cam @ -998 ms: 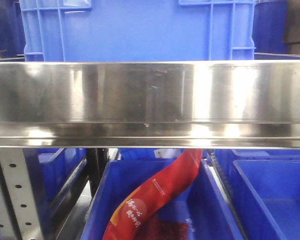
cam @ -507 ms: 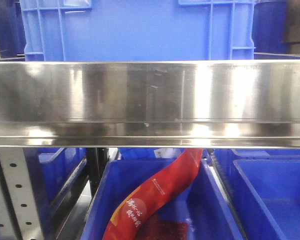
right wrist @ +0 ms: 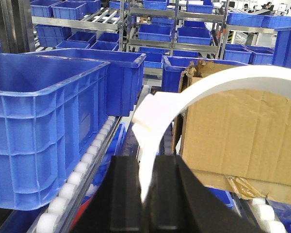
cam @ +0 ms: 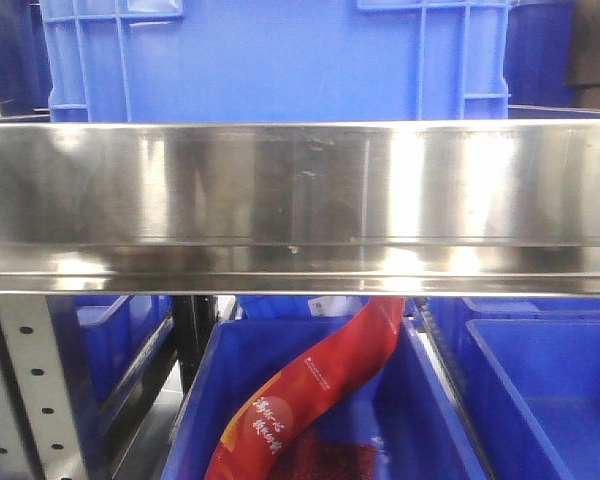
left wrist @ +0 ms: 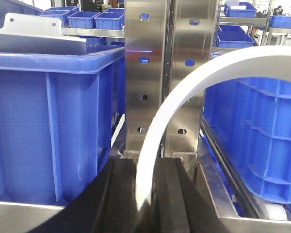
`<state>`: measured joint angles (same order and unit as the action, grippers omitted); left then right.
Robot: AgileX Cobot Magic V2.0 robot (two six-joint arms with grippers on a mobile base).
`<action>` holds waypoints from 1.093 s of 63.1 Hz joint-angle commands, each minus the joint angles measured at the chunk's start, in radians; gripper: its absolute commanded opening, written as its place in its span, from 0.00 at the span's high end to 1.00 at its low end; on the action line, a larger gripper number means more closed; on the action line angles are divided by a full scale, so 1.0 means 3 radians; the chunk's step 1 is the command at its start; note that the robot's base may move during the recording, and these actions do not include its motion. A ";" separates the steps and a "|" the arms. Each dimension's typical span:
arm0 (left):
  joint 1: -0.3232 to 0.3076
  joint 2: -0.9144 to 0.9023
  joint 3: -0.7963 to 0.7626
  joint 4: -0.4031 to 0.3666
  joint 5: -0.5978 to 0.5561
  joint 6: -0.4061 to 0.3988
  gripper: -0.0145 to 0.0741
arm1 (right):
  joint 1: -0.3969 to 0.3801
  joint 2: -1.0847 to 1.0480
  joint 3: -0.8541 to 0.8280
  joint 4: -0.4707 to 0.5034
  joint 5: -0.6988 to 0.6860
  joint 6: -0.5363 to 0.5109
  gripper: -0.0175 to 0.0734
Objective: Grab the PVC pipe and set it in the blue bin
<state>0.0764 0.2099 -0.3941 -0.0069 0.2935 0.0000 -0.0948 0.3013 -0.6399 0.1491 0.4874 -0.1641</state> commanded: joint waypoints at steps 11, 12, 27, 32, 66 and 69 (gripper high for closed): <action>0.0000 -0.0010 0.0001 -0.0005 -0.0094 0.0000 0.96 | -0.0003 -0.0007 0.0007 -0.0023 -0.0083 -0.0011 0.99; 0.0000 -0.0010 0.0001 -0.0005 -0.0101 0.0000 0.96 | -0.0003 -0.0007 0.0007 -0.0023 -0.0083 -0.0011 0.99; 0.0000 -0.0010 0.0001 -0.0005 -0.0107 0.0000 0.96 | -0.0003 -0.0007 0.0007 -0.0023 -0.0083 -0.0011 0.99; 0.0000 -0.0010 0.0001 -0.0005 -0.0127 0.0000 0.96 | -0.0003 -0.0007 0.0007 -0.0023 -0.0083 -0.0011 0.99; 0.0000 -0.0010 -0.0005 -0.0020 -0.0215 0.0000 0.96 | -0.0003 -0.0007 0.0007 -0.0023 -0.0083 -0.0011 0.99; 0.0000 -0.0010 -0.0019 -0.0020 -0.0242 0.0000 0.96 | -0.0003 -0.0007 0.0007 -0.0023 -0.0083 -0.0011 0.99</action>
<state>0.0764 0.2099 -0.3941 -0.0069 0.2670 0.0000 -0.0948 0.3013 -0.6399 0.1491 0.4874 -0.1641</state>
